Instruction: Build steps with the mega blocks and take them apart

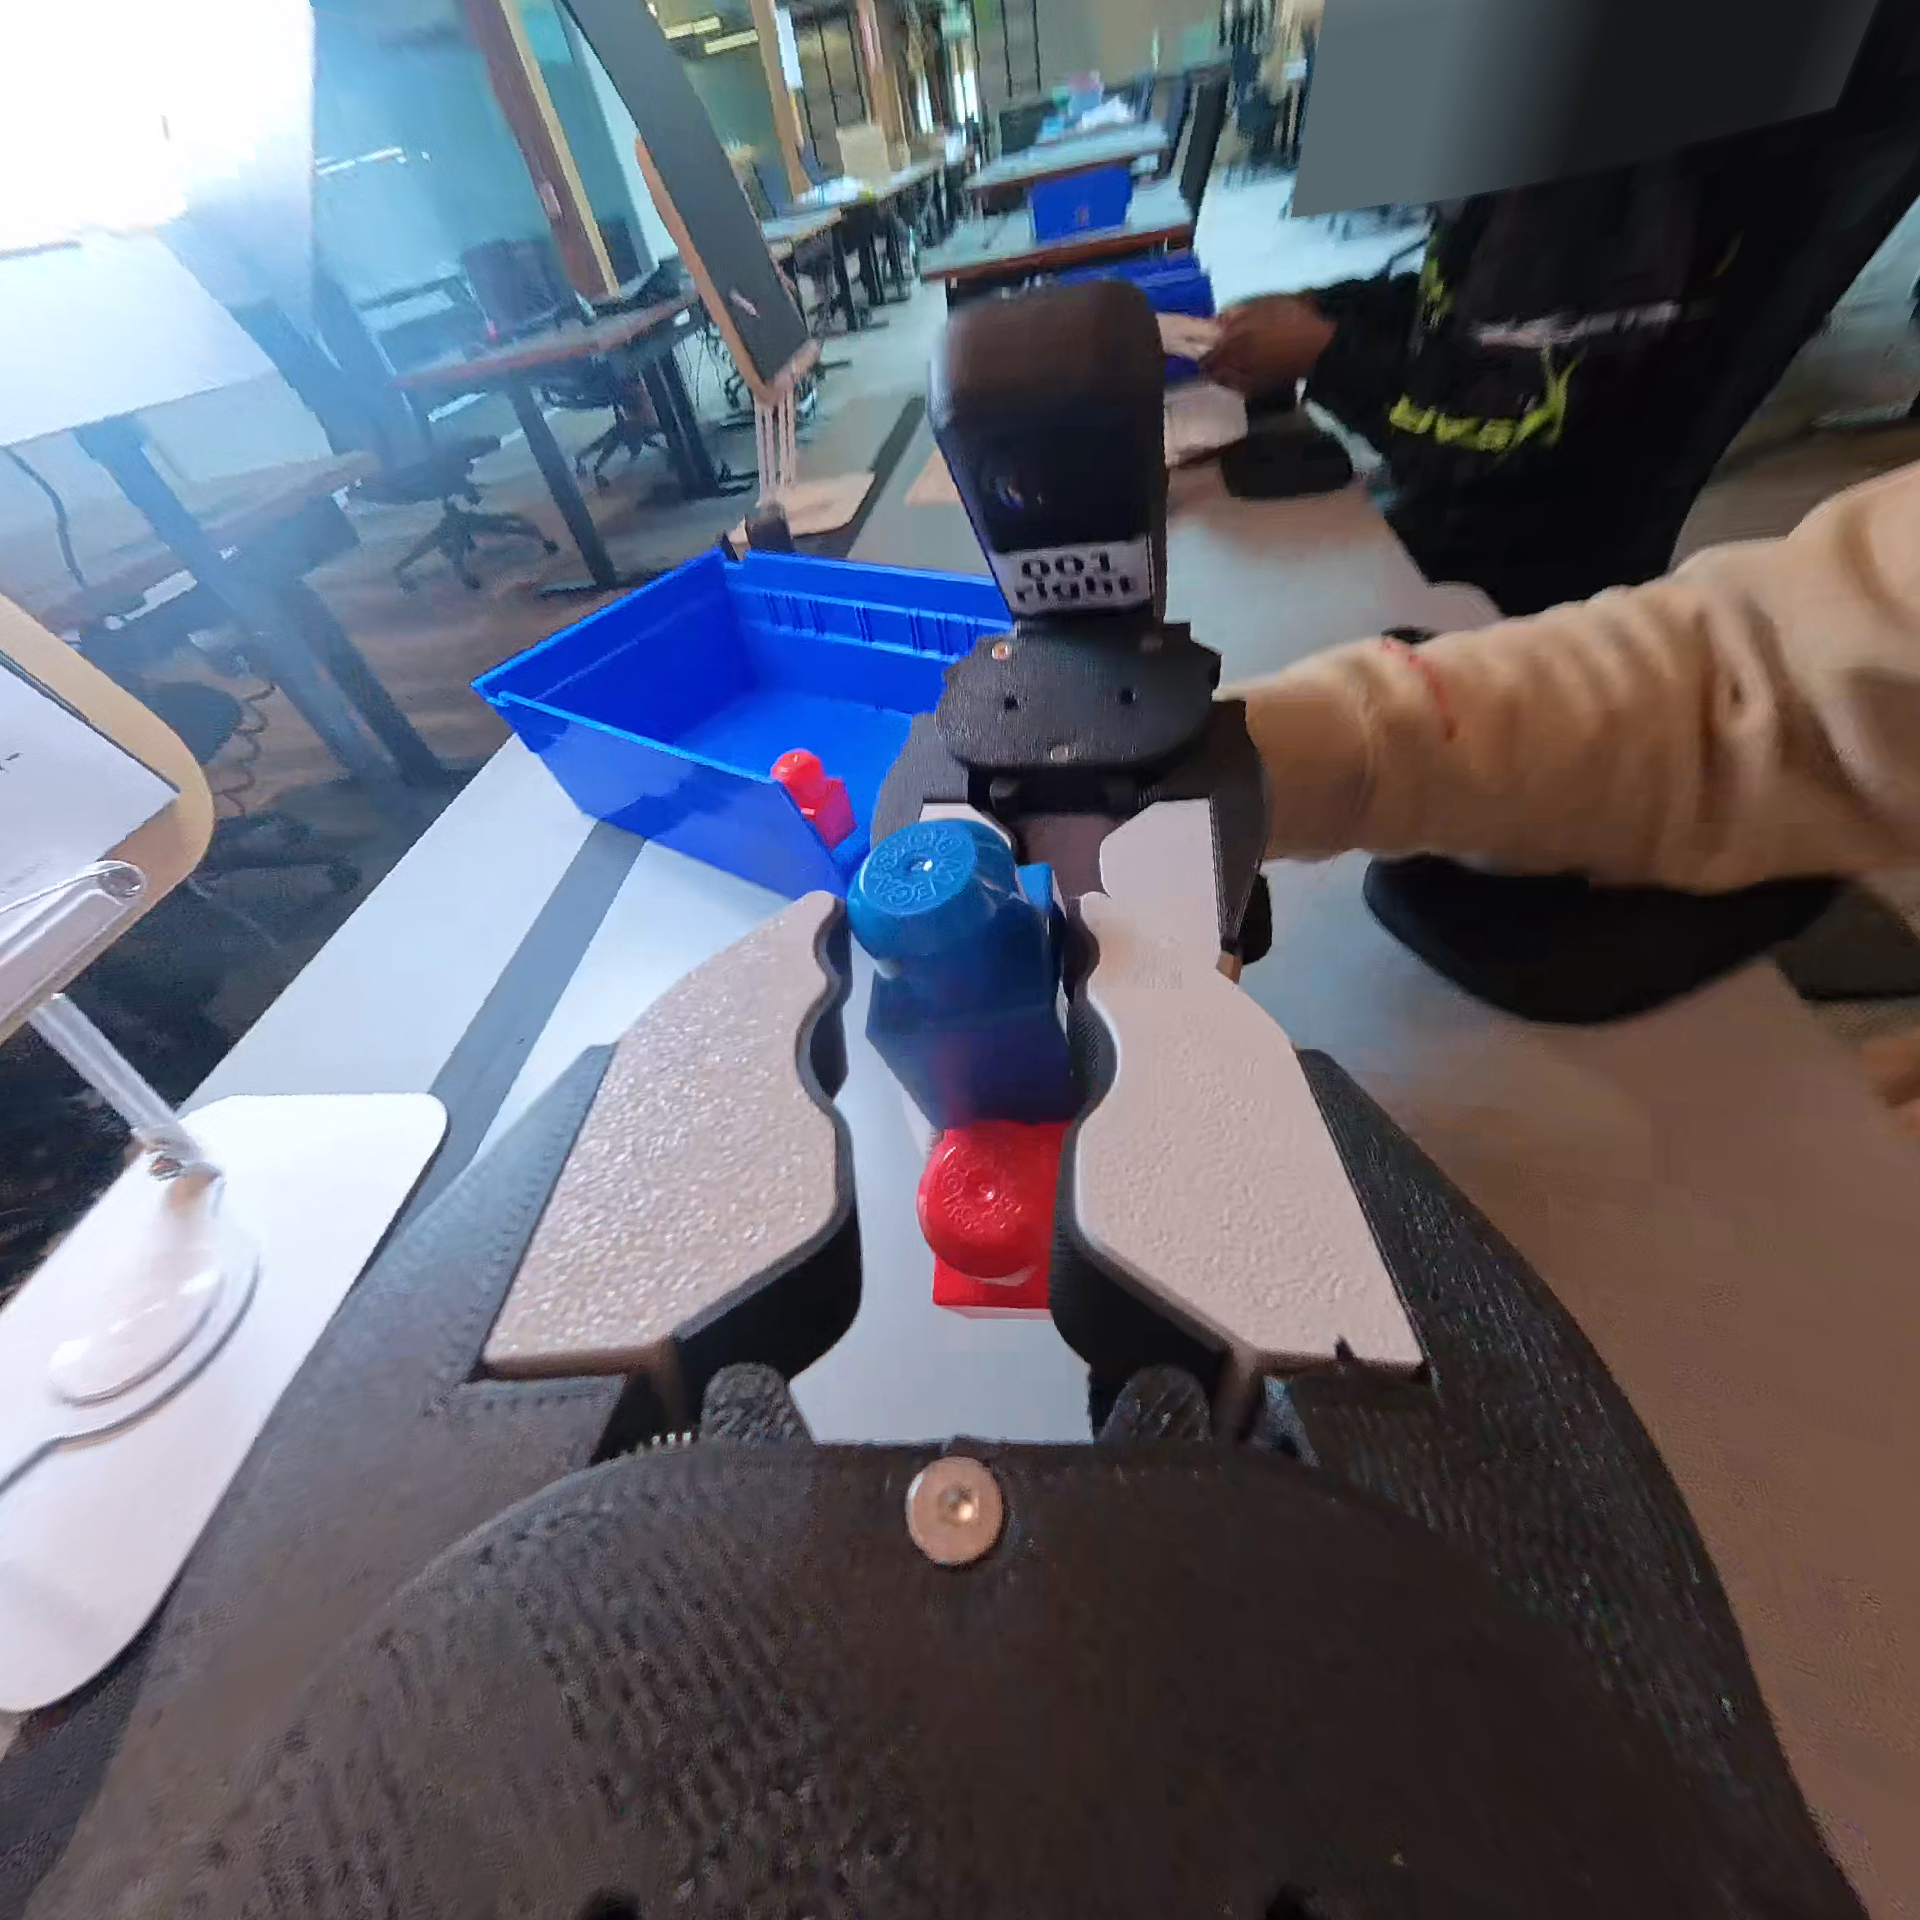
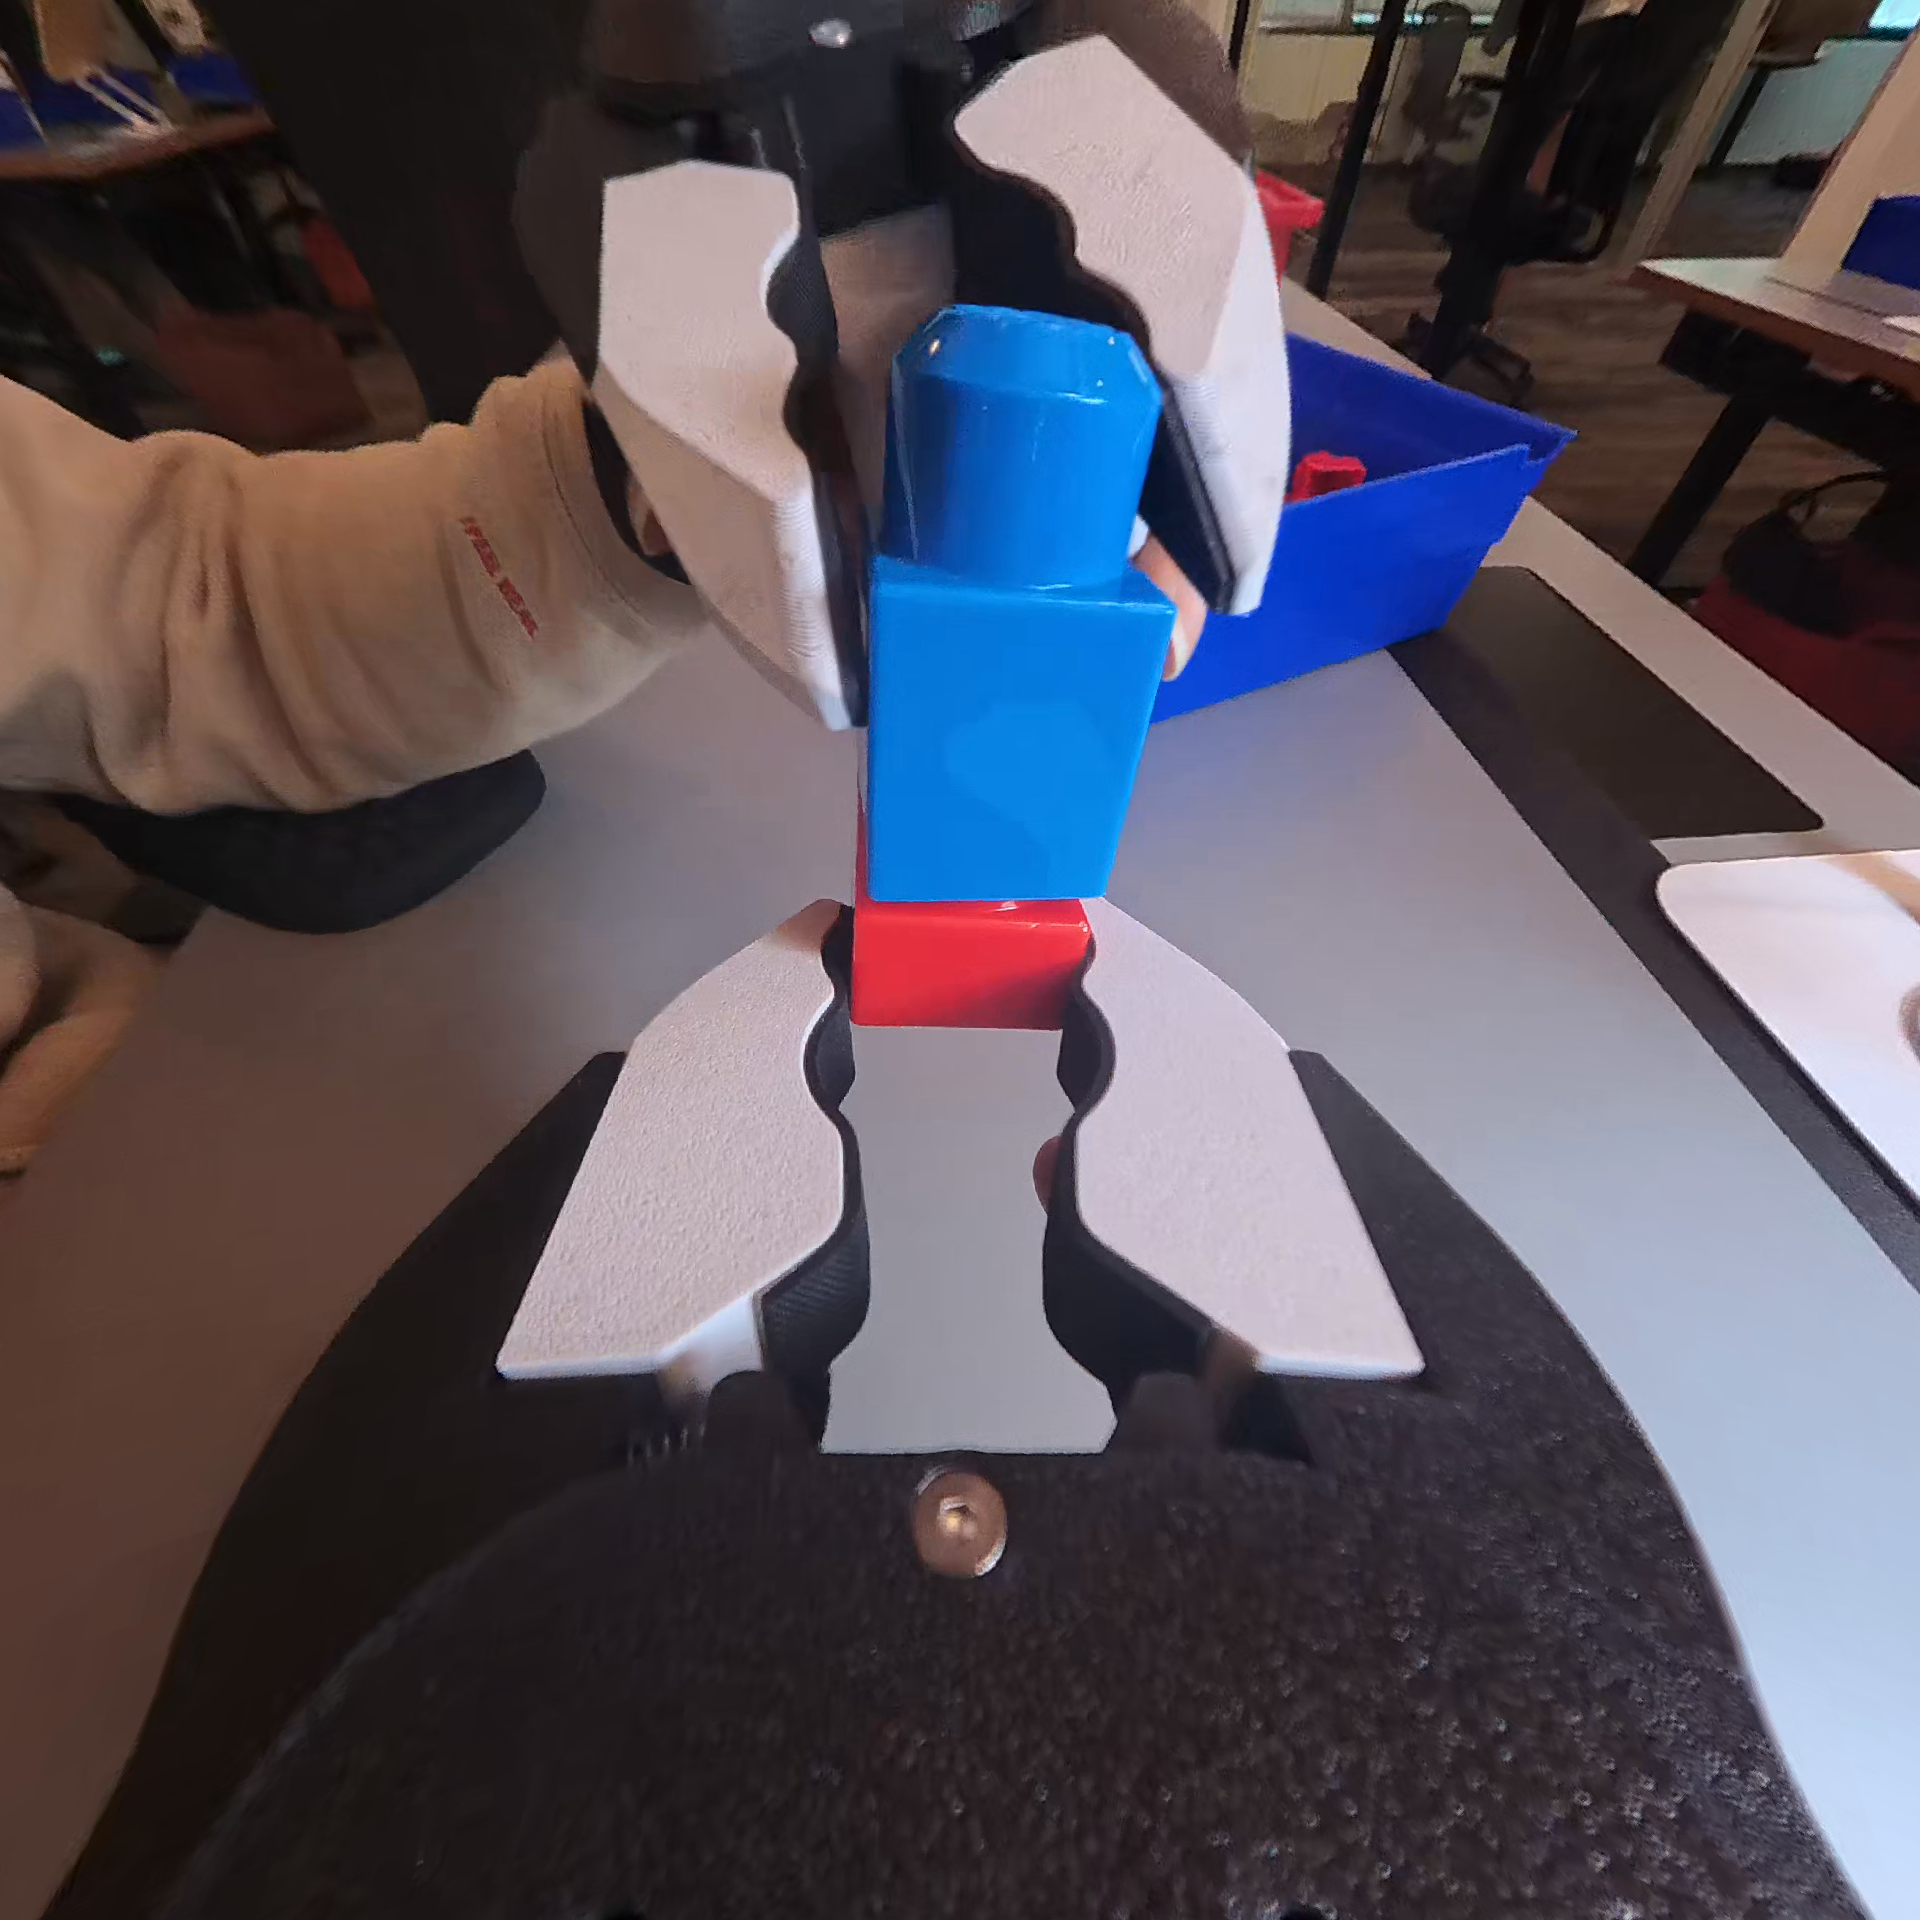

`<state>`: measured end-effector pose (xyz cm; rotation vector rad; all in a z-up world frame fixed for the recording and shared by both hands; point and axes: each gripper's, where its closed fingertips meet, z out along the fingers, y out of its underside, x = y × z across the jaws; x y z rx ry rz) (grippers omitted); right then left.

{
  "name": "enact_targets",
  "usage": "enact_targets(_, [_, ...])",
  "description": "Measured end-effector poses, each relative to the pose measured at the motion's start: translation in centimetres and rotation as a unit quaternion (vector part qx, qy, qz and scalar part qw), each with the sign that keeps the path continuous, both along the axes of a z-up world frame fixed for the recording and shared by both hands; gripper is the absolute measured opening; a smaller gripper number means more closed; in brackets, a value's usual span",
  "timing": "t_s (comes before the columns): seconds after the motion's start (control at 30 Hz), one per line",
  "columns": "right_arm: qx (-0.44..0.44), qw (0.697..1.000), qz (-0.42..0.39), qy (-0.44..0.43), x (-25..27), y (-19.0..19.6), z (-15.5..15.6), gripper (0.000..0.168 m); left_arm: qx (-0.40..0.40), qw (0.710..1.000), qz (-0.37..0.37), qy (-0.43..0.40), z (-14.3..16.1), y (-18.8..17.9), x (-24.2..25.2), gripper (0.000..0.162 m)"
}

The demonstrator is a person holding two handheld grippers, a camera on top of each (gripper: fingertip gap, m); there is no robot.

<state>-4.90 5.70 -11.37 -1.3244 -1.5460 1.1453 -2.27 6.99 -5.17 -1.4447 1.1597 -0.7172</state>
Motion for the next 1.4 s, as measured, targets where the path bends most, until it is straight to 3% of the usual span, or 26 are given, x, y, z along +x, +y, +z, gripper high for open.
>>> enact_targets(0.27, [0.002, 1.0, 0.014, 0.0, 0.1, -0.5, 0.1, 0.036, -0.006, 0.999, -0.05, -0.005, -0.5, -1.2, 0.1, 0.036])
enact_targets(0.6, [0.025, 0.999, -0.028, -0.008, -0.1, 0.7, 0.0, 0.036, -0.02, 0.999, -0.031, -0.018, -0.7, -0.1, -0.3, 0.036])
enact_targets(1.4, [0.018, 0.999, -0.024, -0.029, -0.2, 0.8, -1.3, 0.036, -0.039, 0.999, -0.029, 0.005, -2.0, 0.1, -0.4, 0.036])
